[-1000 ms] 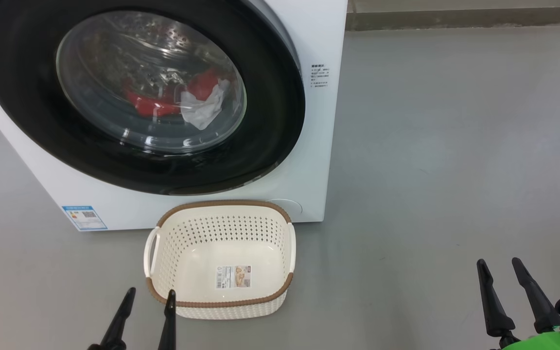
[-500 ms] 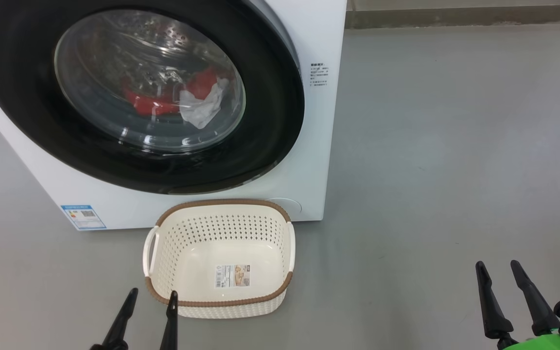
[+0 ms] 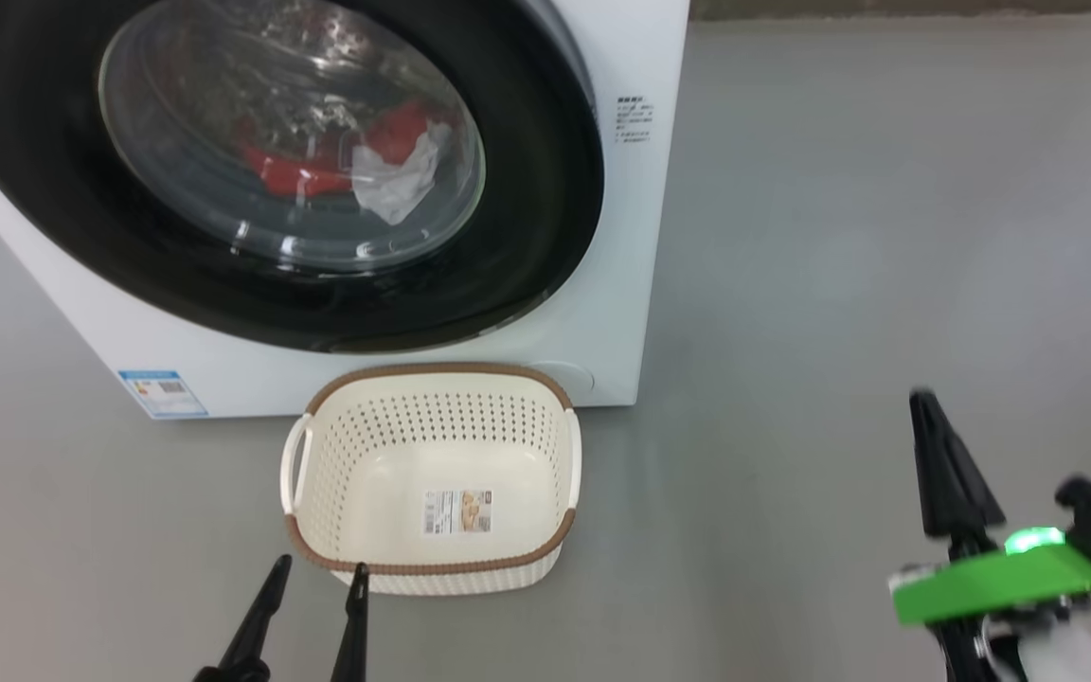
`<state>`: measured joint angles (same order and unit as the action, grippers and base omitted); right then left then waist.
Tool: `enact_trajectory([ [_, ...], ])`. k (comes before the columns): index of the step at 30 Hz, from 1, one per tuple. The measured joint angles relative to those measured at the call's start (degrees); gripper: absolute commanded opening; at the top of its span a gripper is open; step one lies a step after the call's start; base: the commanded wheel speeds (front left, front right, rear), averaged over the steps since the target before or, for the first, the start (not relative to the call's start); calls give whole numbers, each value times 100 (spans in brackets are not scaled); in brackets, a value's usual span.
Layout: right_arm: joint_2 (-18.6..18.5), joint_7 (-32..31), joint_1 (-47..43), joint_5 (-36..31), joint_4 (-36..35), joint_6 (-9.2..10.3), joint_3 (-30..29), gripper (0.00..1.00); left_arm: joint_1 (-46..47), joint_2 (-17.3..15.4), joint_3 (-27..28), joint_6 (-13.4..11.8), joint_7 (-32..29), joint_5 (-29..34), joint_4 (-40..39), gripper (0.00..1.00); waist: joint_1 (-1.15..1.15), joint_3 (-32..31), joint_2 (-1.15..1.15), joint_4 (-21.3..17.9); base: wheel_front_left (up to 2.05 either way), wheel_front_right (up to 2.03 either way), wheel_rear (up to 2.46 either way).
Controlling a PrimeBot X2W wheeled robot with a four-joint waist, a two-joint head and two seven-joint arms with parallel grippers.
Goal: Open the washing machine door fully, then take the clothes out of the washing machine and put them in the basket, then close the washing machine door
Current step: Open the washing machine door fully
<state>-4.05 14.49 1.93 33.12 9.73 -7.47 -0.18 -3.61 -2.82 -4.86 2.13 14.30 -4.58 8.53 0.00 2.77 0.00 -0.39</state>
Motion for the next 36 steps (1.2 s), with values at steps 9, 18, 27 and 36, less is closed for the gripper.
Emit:
enact_trajectory([
  [9,-207,15,1658,591,209,0,164,0,406,3,-190,21,0,-2,-78,100,0,467,0,186,0,0,0],
  [18,-659,16,2992,1128,588,0,539,0,894,10,-559,-92,1,-127,-107,100,0,1019,0,471,0,0,0],
  [27,-1218,-65,4270,2520,950,0,1421,0,1365,25,-804,-168,1,-268,-132,100,0,1607,0,777,0,0,0],
  [36,-1735,-1071,5289,4227,1037,0,2064,0,1713,43,-992,-219,1,-361,-136,100,0,2138,0,1035,0,0,0],
])
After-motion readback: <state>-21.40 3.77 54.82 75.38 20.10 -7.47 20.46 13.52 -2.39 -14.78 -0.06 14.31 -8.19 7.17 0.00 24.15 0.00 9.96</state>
